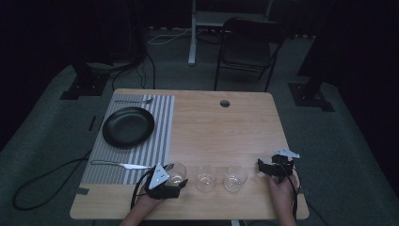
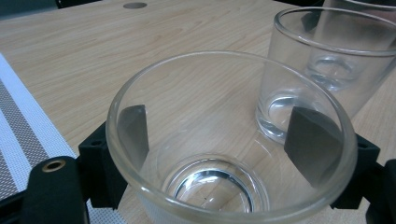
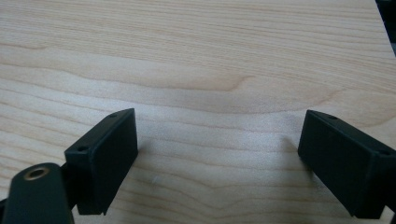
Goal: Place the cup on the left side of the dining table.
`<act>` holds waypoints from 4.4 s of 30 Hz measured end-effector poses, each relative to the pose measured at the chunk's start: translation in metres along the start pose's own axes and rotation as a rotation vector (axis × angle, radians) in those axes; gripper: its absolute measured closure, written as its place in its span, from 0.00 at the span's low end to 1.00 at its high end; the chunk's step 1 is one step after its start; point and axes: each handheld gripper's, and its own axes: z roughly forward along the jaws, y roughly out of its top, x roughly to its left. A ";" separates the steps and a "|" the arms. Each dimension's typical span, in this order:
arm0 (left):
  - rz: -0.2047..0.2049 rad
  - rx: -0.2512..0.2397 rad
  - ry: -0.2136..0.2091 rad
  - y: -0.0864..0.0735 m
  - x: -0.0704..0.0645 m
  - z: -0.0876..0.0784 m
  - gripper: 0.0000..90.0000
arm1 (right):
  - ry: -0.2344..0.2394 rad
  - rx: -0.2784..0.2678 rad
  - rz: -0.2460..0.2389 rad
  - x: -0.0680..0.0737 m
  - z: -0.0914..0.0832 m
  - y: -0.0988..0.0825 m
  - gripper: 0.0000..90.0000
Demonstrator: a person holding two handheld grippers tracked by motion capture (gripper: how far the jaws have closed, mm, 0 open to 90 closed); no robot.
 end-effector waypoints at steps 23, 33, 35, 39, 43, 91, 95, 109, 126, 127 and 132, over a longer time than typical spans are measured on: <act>-0.023 0.019 0.031 0.019 0.010 -0.006 0.22 | 0.000 0.000 0.000 0.000 0.000 0.000 0.13; -0.028 0.015 0.077 0.034 0.037 -0.017 0.22 | 0.000 0.000 -0.001 0.000 0.000 0.000 0.13; -0.041 0.016 0.083 0.035 0.042 -0.018 0.22 | 0.000 0.000 -0.001 0.000 0.000 0.000 0.13; -0.039 0.024 0.109 0.036 0.049 -0.018 0.22 | 0.000 0.000 0.001 0.000 0.000 0.000 0.13; -0.048 0.028 0.134 0.037 0.055 -0.018 0.22 | 0.000 0.000 0.000 0.000 0.000 0.000 0.13; -0.217 0.130 0.385 0.015 0.122 -0.005 0.22 | 0.000 -0.001 -0.002 0.000 0.000 0.000 0.13; -0.263 0.141 0.352 0.015 0.125 -0.007 0.21 | 0.000 0.000 -0.002 0.000 0.000 0.000 0.13; -0.250 0.149 0.384 0.015 0.115 -0.013 0.10 | 0.000 -0.001 -0.002 0.000 0.000 0.000 0.13; -0.298 0.190 0.372 0.007 0.109 -0.030 0.00 | 0.000 0.000 -0.002 0.000 0.000 0.000 0.13; -0.298 0.190 0.372 0.007 0.109 -0.030 0.00 | 0.000 0.000 -0.002 0.000 0.000 0.000 0.13; -0.311 0.204 0.386 0.000 0.108 -0.038 0.00 | 0.000 0.000 0.000 0.000 0.000 0.000 0.13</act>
